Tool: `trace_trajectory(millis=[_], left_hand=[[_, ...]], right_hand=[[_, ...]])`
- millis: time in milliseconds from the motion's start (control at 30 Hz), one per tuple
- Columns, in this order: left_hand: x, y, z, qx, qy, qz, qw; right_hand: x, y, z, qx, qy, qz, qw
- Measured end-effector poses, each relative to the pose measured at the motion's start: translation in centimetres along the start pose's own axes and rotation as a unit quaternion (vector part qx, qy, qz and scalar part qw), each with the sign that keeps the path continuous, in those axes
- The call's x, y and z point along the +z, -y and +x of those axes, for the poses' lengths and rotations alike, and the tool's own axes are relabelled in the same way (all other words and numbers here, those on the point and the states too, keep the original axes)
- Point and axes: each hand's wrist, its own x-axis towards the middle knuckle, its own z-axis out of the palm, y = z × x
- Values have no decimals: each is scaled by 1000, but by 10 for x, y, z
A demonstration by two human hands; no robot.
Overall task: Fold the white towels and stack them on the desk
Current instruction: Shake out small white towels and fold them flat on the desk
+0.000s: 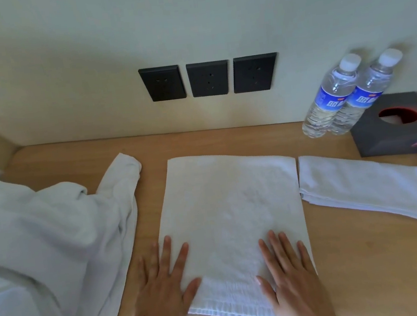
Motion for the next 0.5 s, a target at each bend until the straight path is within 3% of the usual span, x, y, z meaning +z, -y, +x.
trace_trajectory(millis=[100,233,367,500], left_hand=[[2,-3,-8,-12,-2,-8,1000],[7,20,-31,65,-20,8,998],[8,51,-40,73,-37,-11,997],[11,43,-55,209,-68,-14,975]], right_hand=[[-8,-5,-5,-40,-27,9,999],[-14,-25,-31,-97,-88,8,991],[-4,-54,-70,-160,-126,-39,978],[-5,-60,-79,-153,-154,-33,976]])
